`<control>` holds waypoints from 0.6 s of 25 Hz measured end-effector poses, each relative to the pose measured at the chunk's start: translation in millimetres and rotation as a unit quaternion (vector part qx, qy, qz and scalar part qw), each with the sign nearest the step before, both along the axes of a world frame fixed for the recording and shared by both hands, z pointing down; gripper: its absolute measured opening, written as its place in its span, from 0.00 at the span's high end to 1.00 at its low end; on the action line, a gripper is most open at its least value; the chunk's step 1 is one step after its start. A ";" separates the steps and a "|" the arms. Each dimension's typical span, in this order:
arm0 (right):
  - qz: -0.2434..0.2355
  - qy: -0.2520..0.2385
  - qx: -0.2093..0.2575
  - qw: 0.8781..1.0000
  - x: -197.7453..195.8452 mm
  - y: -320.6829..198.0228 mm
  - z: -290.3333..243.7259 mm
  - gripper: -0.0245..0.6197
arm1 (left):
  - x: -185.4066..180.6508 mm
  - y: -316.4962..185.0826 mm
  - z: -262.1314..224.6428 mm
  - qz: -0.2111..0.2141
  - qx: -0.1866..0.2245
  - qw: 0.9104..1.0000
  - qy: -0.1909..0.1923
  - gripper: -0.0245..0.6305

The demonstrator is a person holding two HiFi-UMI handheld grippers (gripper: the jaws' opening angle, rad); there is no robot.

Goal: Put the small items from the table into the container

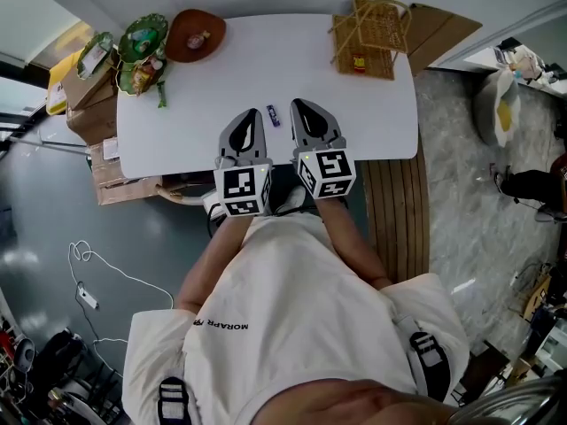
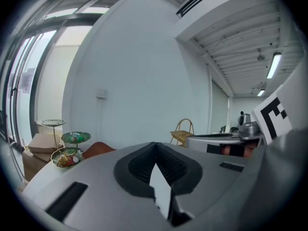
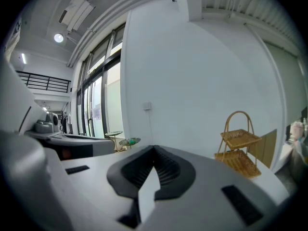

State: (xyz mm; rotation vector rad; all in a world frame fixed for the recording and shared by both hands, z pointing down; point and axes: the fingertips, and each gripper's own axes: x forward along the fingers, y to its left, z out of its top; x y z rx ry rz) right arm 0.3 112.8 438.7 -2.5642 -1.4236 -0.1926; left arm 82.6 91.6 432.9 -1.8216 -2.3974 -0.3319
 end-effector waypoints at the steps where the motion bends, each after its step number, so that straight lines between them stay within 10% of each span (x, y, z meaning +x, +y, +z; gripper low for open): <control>1: -0.001 -0.002 0.004 1.000 0.9 0.9 3.4 0.94 | 1.4 -0.6 0.8 -0.001 0.001 1.000 0.000 0.96; 15: -0.018 -0.025 0.075 0.997 25.4 14.2 56.8 0.94 | 22.0 -4.5 10.1 -0.013 0.012 1.000 -0.002 0.96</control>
